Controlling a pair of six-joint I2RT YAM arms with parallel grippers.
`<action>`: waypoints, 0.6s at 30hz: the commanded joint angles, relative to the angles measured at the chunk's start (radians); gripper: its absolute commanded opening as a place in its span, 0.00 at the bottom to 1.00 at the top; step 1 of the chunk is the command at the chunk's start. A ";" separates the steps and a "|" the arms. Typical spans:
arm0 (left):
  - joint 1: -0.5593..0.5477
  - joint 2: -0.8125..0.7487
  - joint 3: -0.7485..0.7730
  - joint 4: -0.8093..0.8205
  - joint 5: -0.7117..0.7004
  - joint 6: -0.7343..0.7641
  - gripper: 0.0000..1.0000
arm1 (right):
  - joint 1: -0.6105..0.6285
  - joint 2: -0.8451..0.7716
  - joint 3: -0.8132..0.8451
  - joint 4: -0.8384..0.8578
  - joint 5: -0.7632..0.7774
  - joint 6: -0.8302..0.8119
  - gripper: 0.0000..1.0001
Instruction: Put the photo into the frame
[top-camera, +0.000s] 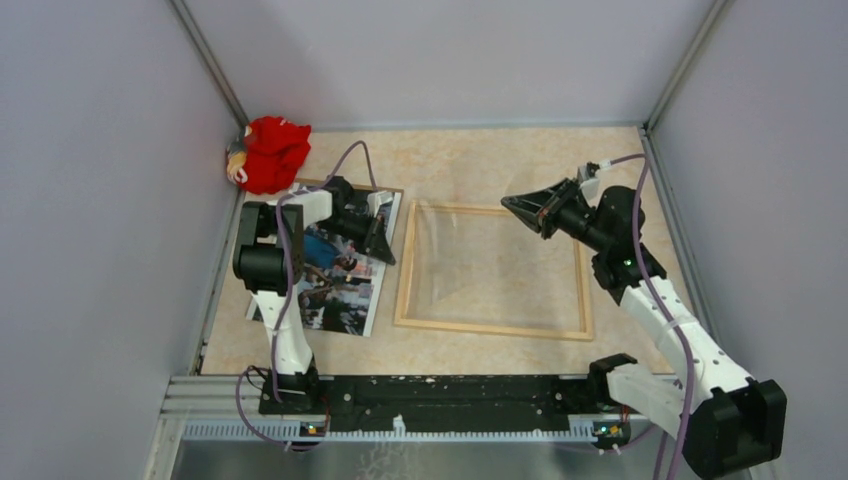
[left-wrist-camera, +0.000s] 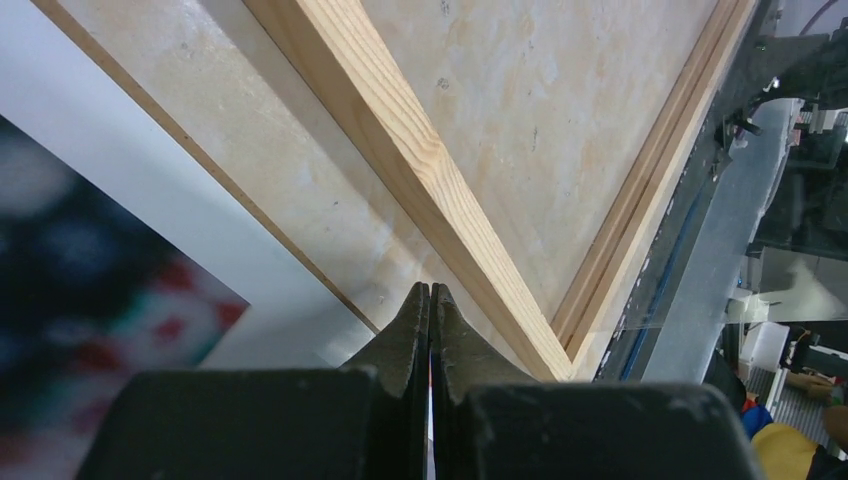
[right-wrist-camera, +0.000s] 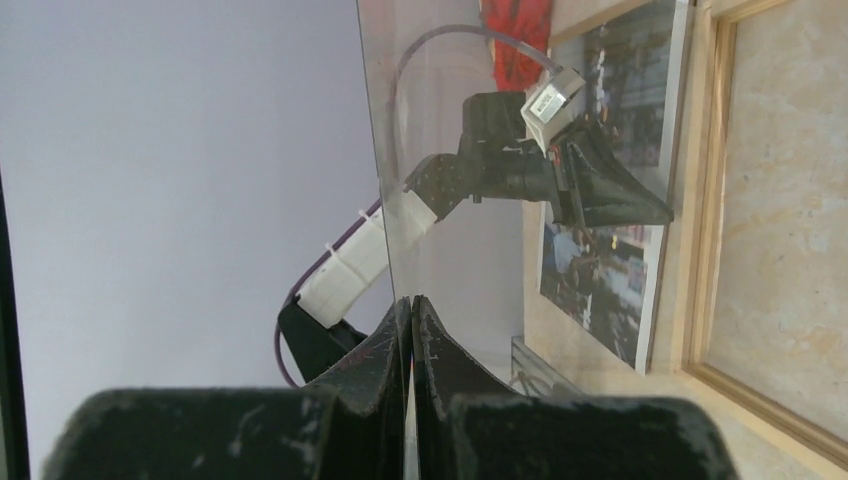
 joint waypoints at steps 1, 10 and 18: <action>-0.002 -0.057 0.004 0.020 0.040 0.015 0.01 | 0.042 0.014 0.035 0.038 0.047 0.033 0.00; -0.004 -0.045 0.003 0.032 0.063 0.007 0.01 | 0.048 -0.029 0.024 -0.054 0.135 0.037 0.00; -0.009 -0.048 -0.010 0.034 0.064 0.011 0.01 | 0.048 -0.049 0.006 -0.100 0.189 0.023 0.00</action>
